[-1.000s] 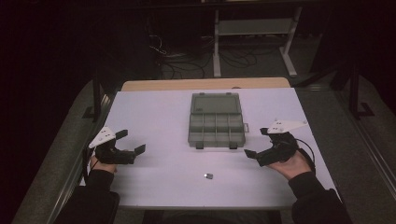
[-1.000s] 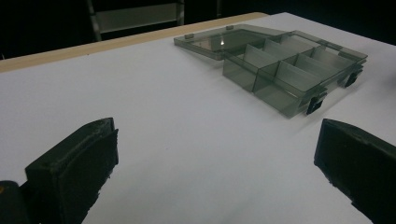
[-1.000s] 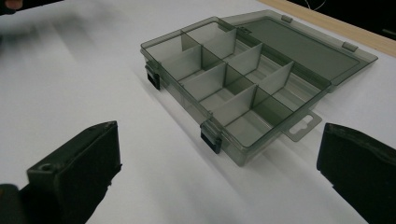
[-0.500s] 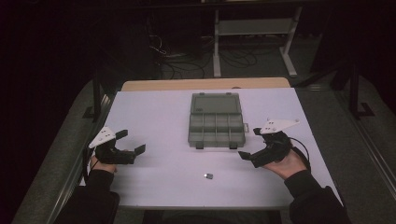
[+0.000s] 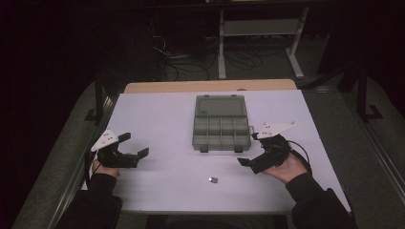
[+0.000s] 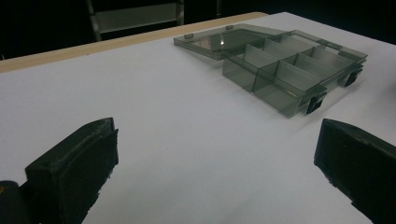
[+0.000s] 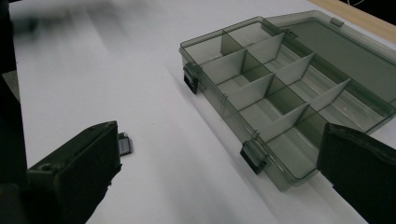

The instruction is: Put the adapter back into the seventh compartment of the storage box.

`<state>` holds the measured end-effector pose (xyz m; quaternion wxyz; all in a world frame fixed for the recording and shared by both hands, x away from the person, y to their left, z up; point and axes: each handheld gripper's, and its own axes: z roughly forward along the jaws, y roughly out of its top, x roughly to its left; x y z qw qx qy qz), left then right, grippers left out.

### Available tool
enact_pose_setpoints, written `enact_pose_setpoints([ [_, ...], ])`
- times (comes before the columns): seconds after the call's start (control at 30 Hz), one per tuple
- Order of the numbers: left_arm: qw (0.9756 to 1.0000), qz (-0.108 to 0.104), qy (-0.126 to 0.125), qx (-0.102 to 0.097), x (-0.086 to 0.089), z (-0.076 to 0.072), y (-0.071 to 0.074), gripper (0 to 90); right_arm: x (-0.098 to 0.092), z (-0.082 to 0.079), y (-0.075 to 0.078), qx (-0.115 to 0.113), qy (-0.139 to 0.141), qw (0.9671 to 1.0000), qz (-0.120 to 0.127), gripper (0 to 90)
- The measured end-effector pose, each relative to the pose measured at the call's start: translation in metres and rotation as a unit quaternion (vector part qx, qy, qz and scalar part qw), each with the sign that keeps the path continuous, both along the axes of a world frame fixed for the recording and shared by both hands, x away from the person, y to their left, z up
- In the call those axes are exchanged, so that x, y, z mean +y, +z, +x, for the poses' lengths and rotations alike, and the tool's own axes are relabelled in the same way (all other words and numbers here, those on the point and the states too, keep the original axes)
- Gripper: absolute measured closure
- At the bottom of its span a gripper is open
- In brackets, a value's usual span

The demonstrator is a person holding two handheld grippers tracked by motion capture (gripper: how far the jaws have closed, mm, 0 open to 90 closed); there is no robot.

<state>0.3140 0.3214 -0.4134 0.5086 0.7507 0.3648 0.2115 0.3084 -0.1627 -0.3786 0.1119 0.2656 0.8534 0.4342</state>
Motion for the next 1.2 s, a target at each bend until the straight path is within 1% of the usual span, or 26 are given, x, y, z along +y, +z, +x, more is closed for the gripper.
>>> enact_pose_setpoints([
  [0.47,1.0,0.001,-0.001,0.0,0.0,0.0,0.0,0.0,0.019,-0.004,-0.003,0.008,0.03,0.9995,-0.011,0.0],
  [0.53,1.0,0.001,-0.001,0.0,0.0,0.0,0.0,0.0,0.024,-0.005,-0.005,0.011,0.038,0.9991,-0.015,0.0],
  [0.6,1.0,0.001,-0.001,0.0,0.0,0.0,0.0,0.0,0.024,-0.005,-0.005,0.011,0.038,0.9991,-0.015,0.0],
  [0.63,1.0,0.001,-0.001,0.0,0.0,0.0,0.0,0.0,0.029,-0.006,-0.006,0.012,0.044,0.9988,-0.018,0.0],
  [0.93,1.0,0.001,-0.002,0.0,0.0,0.0,0.0,0.0,0.036,-0.006,-0.01,0.02,0.055,0.9979,-0.029,0.0],
  [1.2,1.0,0.001,-0.002,0.0,0.0,0.0,0.0,0.0,0.039,-0.006,-0.015,0.026,0.059,0.9973,-0.036,0.0],
])
